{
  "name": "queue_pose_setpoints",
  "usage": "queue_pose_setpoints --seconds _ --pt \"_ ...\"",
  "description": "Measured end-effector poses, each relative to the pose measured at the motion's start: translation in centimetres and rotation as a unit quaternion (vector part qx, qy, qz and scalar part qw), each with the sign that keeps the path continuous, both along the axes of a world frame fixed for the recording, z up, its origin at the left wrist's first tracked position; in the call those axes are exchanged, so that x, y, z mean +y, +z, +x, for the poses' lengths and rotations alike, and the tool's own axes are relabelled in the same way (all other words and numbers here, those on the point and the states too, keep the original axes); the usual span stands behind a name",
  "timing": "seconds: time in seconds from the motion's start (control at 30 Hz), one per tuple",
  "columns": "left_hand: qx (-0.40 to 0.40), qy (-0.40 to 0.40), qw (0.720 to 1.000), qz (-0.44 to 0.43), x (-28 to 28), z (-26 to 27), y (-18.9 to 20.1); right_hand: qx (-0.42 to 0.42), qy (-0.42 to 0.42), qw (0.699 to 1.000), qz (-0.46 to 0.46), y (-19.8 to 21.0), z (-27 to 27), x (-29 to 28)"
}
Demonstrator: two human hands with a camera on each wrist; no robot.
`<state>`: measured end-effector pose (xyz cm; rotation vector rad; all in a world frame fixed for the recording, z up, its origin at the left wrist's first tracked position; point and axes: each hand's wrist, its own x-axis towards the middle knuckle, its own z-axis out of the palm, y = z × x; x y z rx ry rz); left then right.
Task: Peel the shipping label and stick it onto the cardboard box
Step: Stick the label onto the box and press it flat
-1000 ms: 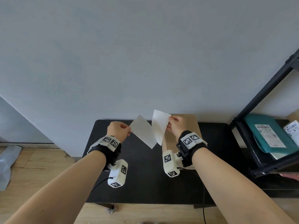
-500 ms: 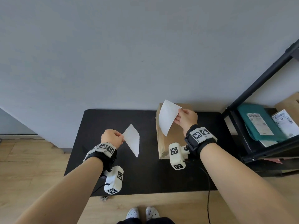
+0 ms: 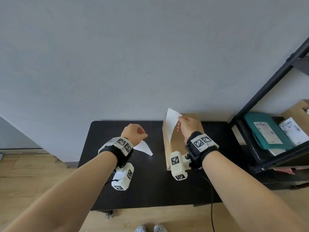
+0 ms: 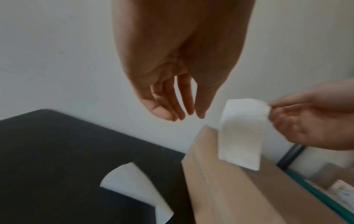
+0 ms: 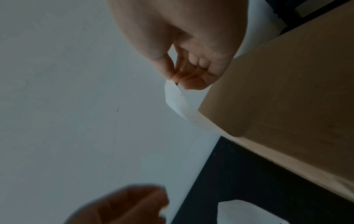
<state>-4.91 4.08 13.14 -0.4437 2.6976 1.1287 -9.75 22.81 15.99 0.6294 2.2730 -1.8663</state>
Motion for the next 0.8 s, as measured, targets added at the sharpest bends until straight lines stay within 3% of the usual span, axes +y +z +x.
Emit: queue_pose_setpoints --seconds 0.1,0.23,0.4,0.6,0.8 --pt "0.05 -0.051 0.997 -0.002 2.0 -1.2 2.3 0.004 0.021 1.0 -0.013 1.3 0.1 -1.0" --pt "0.075 -0.085 0.99 -0.079 3.6 -1.8 4.2 0.001 0.044 0.999 -0.028 2.7 0.3 -2.0" --pt "0.084 -0.08 0.986 -0.12 3.9 -2.1 5.0 0.023 0.045 0.997 -0.056 4.1 0.8 -2.2" --pt "0.11 -0.041 0.991 -0.058 4.0 -2.5 5.0 0.047 0.045 0.996 -0.058 4.5 1.0 -1.4" --pt "0.102 -0.011 0.99 0.098 4.7 -3.3 4.0 0.058 0.041 0.997 0.004 3.0 0.2 2.5"
